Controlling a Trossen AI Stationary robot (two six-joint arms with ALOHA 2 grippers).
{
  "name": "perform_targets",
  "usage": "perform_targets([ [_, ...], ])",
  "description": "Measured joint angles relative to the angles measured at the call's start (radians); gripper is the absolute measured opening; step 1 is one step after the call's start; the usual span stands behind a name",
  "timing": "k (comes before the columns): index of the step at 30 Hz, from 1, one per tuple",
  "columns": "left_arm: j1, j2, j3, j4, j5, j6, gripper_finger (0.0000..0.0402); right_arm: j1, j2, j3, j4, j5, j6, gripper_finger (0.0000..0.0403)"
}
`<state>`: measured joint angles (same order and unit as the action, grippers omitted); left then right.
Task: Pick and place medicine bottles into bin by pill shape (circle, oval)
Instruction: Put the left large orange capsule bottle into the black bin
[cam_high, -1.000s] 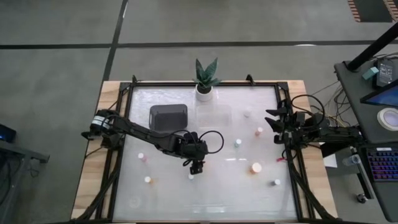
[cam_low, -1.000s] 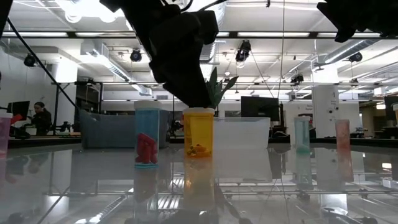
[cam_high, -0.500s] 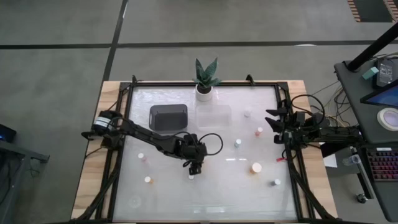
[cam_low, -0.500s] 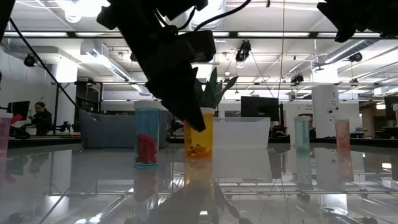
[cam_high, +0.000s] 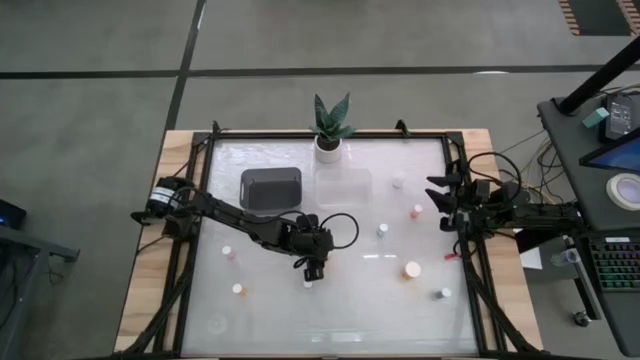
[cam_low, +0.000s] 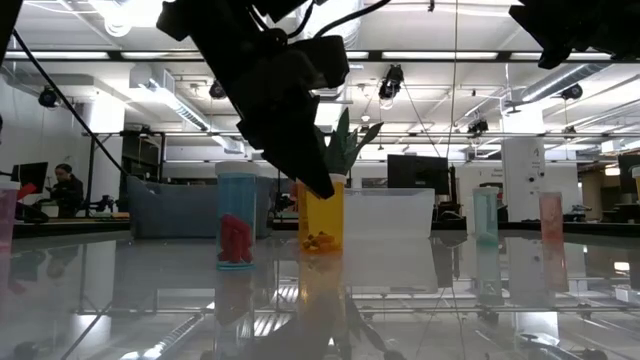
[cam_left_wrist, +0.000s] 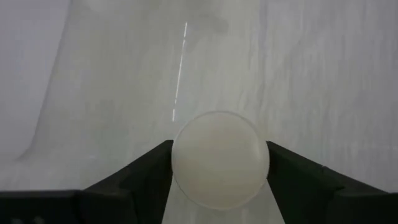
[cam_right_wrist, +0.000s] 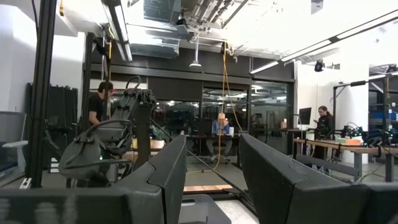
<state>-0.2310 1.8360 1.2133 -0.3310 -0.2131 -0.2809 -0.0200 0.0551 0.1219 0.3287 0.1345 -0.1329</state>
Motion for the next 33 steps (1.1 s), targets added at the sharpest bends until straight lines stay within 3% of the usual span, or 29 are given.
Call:
perform_targets([
  [4,0.0,-0.002,0.0,0.0,0.0,0.001,0.0222,0.0,0.0,0.0,-0.002,0.0,-0.001,0.0141],
  [9,0.0,-0.002,0.0,0.0,0.0,0.008,0.019,0.0,0.0,0.0,-0.002,0.0,0.0,0.0141],
  [17,0.0,-0.026,0.0,-0.025,0.0,0.006,0.0188,0.0,0.0,0.0,-0.003,0.0,0.001,0.0141],
  [20,0.001,-0.084,0.0,-0.064,-0.018,0.001,0.0188,0.0,0.0,0.0,-0.008,0.0,0.001,0.0141],
  [26,0.027,-0.262,-0.015,-0.19,-0.166,-0.011,0.0188,0.0,0.0,0.0,-0.01,0.0,0.0,0.0141],
  [33,0.123,-0.477,-0.122,-0.212,-0.319,-0.119,0.0196,0.0,0.0,0.0,-0.011,0.023,0.001,0.0141],
])
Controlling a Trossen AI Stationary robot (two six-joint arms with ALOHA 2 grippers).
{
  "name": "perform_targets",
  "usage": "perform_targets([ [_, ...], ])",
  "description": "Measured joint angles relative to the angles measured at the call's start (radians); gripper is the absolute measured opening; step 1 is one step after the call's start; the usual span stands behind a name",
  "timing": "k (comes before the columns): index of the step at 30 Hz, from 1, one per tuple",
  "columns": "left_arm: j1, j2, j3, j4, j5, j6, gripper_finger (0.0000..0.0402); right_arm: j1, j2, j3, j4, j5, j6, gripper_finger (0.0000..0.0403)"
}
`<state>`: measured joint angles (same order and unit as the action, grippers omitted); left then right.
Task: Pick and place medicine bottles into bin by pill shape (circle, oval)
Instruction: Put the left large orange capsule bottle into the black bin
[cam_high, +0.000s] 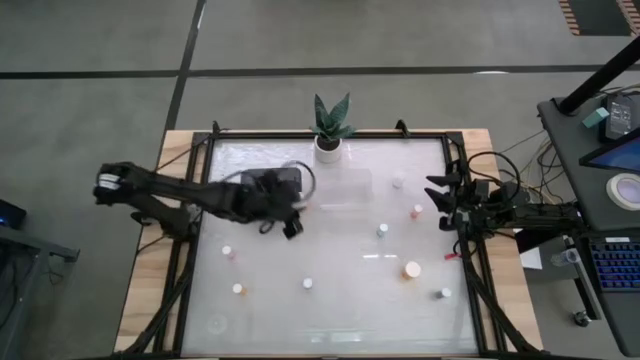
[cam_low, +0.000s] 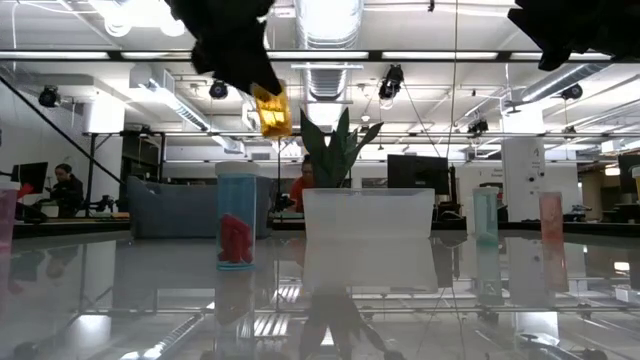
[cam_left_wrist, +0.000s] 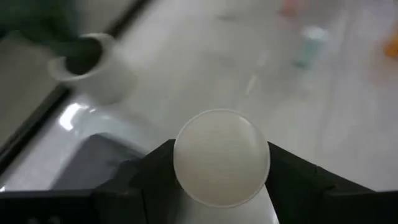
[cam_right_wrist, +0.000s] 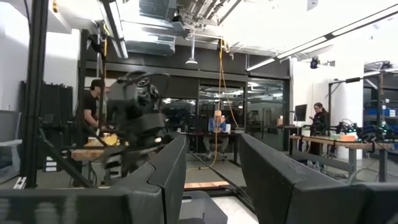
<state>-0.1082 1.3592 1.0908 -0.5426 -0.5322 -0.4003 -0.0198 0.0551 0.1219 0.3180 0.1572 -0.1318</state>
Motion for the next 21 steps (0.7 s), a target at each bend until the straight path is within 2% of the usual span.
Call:
perform_targets([
  [4,0.083,-0.1,-0.103,0.0,-0.042,-0.115,0.0195,0.0,0.0,0.0,-0.001,0.003,0.0,0.0141],
  [9,0.184,-0.167,-0.237,0.001,-0.05,-0.286,0.0195,0.0,0.0,0.0,-0.001,0.003,0.0,0.0141],
  [15,0.257,-0.147,-0.314,0.001,-0.048,-0.402,0.0195,0.0,0.0,0.0,-0.002,0.003,0.0,0.0141],
  [21,0.287,-0.069,-0.315,0.002,-0.043,-0.408,0.0195,0.0,0.0,0.0,-0.003,0.003,-0.001,0.0141],
])
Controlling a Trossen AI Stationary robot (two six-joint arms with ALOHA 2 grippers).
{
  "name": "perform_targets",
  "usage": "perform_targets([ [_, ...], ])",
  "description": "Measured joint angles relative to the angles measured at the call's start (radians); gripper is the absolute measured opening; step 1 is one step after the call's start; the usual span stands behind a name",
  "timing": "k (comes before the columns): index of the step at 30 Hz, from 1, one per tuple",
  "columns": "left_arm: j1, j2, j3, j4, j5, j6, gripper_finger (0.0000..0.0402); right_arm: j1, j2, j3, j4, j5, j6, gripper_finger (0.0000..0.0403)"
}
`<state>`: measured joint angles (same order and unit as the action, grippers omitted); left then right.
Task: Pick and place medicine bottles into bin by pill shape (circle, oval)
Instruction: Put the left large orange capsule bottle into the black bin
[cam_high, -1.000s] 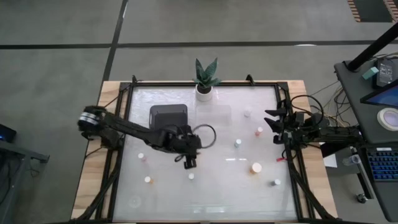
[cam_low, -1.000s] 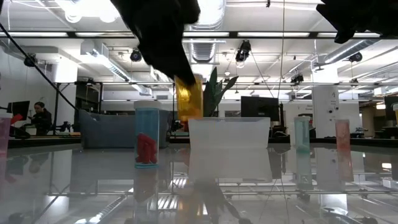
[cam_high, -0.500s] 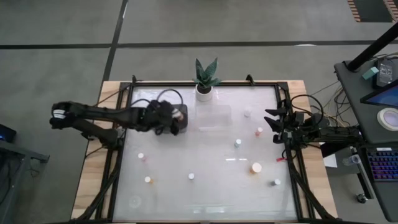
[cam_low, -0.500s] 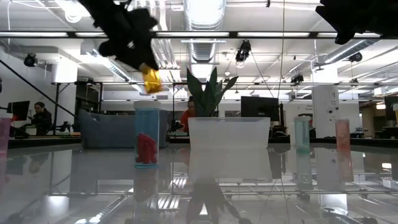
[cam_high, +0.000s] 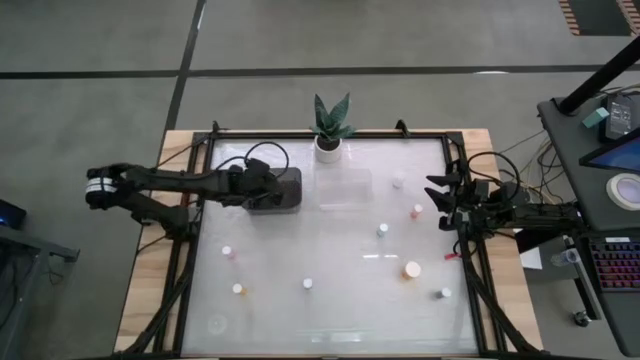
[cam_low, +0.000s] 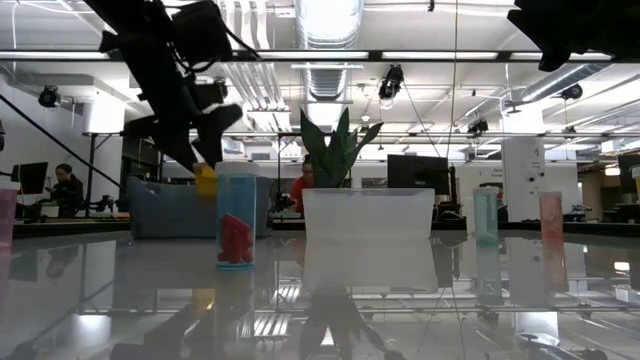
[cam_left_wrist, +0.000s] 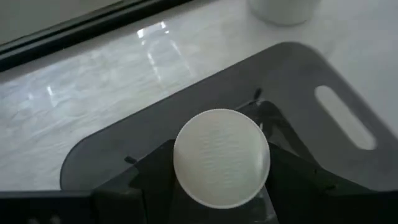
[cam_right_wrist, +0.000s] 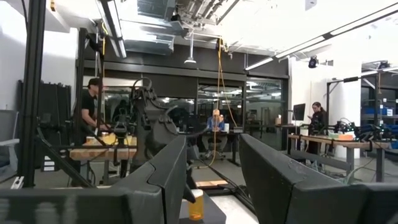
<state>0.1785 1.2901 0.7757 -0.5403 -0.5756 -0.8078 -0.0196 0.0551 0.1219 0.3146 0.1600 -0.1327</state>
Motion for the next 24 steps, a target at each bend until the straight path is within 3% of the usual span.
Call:
perform_targets([
  [16,0.015,0.147,0.009,0.003,0.027,0.001,0.0198,0.0,0.0,0.0,-0.005,0.0,0.001,0.0141],
  [24,0.016,0.128,0.009,-0.002,0.029,0.003,0.0241,0.0,0.0,0.0,-0.006,0.0,0.001,0.0141],
])
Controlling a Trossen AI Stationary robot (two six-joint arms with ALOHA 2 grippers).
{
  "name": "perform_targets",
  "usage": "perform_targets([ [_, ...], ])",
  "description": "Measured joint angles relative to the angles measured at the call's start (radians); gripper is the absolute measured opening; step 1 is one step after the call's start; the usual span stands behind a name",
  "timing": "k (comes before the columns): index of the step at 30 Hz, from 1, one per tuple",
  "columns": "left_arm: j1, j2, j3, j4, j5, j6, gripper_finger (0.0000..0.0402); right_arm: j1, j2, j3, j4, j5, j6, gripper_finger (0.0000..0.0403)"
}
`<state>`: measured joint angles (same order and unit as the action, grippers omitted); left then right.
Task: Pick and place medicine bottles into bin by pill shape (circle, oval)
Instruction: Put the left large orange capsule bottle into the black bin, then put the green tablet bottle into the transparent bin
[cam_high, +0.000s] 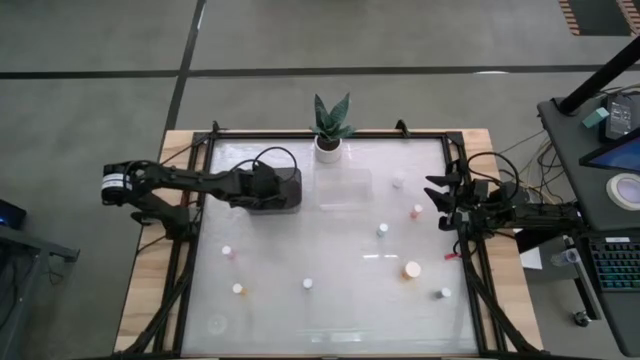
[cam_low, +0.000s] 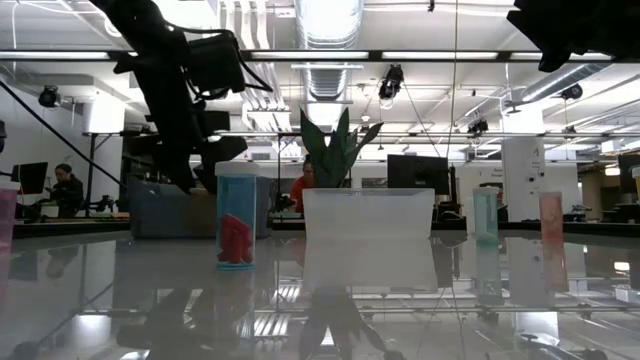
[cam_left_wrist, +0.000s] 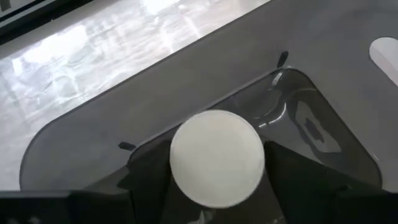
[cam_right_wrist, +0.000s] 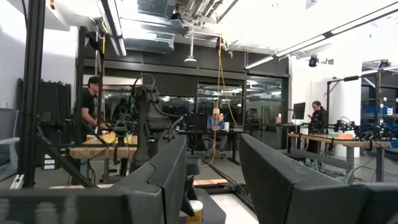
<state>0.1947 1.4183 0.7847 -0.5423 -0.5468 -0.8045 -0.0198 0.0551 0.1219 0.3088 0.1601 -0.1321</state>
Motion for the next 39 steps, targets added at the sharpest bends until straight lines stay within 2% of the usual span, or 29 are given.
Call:
perform_targets([
  [9,0.0,-0.051,0.025,0.002,0.007,0.079,0.0263,0.0,0.0,0.0,-0.009,0.0,0.001,0.0141],
  [20,-0.03,-0.209,0.064,0.057,0.013,0.23,0.0263,0.0,0.0,0.0,-0.036,0.0,0.085,0.0141],
  [28,-0.156,-0.237,0.06,0.36,0.03,0.593,0.0263,0.0,0.0,0.0,-0.118,-0.001,0.219,0.0141],
  [30,-0.194,-0.23,0.06,0.447,0.07,0.708,0.0263,0.0,0.0,0.0,-0.166,-0.001,0.279,0.0141],
  [35,-0.265,-0.216,0.058,0.615,0.247,0.92,0.0263,0.001,0.0,0.0,-0.231,-0.003,0.441,0.0141],
  [39,-0.293,-0.213,0.028,0.724,0.303,1.04,0.0263,0.001,0.0,0.0,-0.217,-0.01,0.495,0.0141],
])
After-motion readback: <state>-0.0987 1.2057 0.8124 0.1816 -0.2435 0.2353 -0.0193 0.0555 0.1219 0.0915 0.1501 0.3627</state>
